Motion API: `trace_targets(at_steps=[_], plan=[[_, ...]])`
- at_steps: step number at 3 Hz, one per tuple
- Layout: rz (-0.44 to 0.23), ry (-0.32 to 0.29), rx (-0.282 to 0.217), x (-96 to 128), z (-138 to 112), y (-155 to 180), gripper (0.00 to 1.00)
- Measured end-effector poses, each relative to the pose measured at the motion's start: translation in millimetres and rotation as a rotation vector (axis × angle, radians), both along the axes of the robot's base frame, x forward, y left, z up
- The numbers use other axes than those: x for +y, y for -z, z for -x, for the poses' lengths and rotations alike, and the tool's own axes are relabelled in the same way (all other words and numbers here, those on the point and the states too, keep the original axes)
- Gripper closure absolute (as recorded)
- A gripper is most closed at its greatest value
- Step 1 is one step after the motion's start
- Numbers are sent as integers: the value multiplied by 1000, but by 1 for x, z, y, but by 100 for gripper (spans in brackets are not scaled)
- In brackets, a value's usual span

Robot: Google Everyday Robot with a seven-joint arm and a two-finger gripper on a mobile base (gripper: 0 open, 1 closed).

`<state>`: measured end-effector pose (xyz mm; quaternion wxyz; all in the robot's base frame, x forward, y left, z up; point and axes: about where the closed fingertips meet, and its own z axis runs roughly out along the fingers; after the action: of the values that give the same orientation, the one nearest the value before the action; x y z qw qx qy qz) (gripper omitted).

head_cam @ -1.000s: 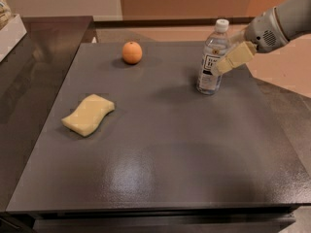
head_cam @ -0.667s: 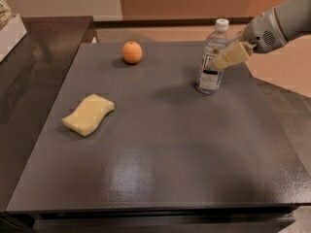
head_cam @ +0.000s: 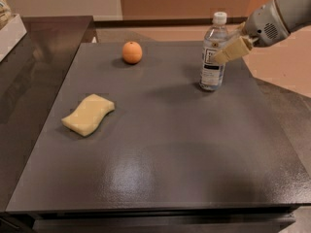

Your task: Knock blue plastic bottle over

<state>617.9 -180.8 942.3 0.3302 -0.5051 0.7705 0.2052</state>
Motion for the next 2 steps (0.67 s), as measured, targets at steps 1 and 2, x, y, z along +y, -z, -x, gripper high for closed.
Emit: trace_targets(at_steps=[1,2], plan=[[114,-23,13,-3,6,-15,100],[287,-64,57,-8,15,-16,100]])
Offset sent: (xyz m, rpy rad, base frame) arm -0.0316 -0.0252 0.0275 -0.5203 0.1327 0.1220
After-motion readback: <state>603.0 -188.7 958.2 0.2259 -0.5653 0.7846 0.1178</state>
